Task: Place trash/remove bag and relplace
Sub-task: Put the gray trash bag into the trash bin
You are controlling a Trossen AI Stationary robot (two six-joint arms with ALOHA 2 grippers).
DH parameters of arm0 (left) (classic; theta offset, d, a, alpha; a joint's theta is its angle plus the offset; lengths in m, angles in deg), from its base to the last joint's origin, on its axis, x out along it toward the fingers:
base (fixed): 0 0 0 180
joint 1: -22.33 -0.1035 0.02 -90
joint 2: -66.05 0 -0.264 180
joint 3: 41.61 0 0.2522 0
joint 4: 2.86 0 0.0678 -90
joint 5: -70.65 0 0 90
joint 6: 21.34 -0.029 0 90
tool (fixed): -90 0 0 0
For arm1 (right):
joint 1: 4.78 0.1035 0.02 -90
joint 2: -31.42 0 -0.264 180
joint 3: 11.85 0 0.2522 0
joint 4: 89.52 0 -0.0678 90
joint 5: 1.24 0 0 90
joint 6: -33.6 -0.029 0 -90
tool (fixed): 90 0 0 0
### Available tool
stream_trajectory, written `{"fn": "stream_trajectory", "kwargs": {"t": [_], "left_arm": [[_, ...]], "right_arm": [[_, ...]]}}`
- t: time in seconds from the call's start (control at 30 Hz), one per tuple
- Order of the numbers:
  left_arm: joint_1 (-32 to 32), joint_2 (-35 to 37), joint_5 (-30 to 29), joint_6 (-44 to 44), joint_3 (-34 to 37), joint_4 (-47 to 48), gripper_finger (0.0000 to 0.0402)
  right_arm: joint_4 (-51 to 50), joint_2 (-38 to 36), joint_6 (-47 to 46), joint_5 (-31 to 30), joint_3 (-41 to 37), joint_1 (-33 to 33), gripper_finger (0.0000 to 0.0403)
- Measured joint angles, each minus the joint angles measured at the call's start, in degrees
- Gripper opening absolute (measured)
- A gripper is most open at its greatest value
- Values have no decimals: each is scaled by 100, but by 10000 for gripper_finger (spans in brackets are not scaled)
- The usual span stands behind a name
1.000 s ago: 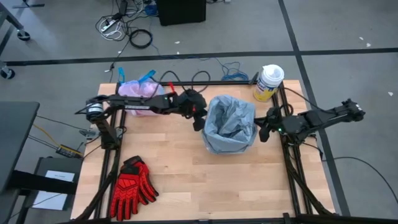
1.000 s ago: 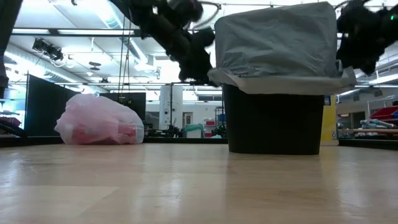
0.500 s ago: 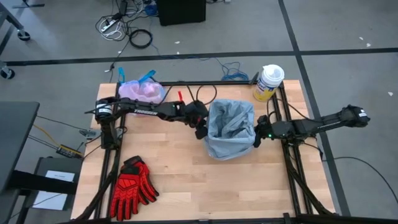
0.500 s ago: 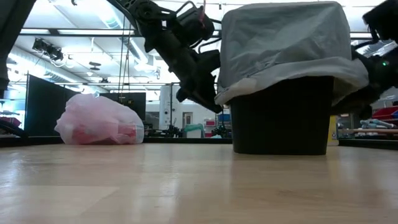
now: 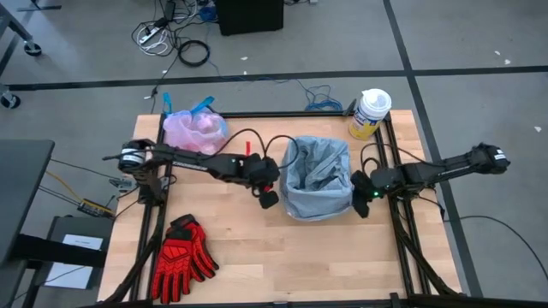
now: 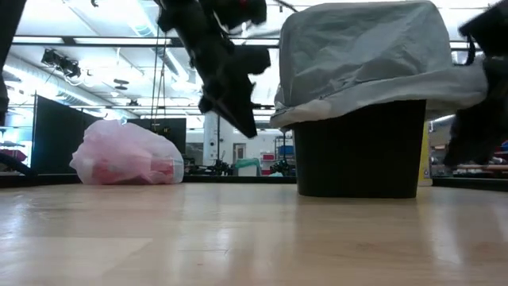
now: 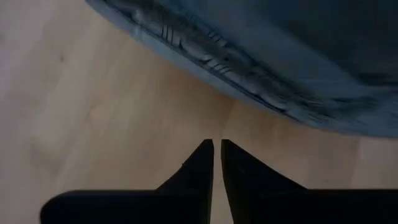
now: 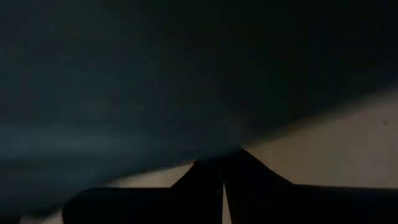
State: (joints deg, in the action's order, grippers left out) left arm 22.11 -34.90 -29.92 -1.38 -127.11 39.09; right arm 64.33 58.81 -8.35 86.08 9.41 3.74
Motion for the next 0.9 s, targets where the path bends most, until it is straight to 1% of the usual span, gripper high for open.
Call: {"fn": "stream_trajectory", "kwargs": {"t": [0.07,0.13,0.27,0.37,0.47,0.53,0.6,0.7,0.8,0.9], "left_arm": [[100,244,-68,-56,0,157,41],[189,558,-103,-99,0,246,41],[345,1097,-356,-51,-2,177,41],[474,1227,-547,-23,-2,-138,41],[662,1155,-652,-114,-2,-540,41],[813,1023,-789,-242,-7,-812,41],[910,851,-827,-312,-7,-912,39],[974,611,-867,-236,-4,-942,32],[997,272,-884,-303,-4,-1238,26],[996,-127,-879,-463,-2,-1734,22]], "right_arm": [[-653,-54,107,151,445,94,0],[-1298,-91,326,129,956,179,0],[-2540,-123,718,-176,2005,235,0],[-3157,-128,883,-412,2570,233,0],[-3158,-134,983,-522,2971,234,0],[-3012,-138,1012,-564,3083,235,0],[-2717,-110,1008,-545,3091,233,0],[-2674,15,933,-476,3091,234,0],[-2688,221,1113,-739,3059,235,0],[-2478,458,1323,-1010,2817,207,0]]}}
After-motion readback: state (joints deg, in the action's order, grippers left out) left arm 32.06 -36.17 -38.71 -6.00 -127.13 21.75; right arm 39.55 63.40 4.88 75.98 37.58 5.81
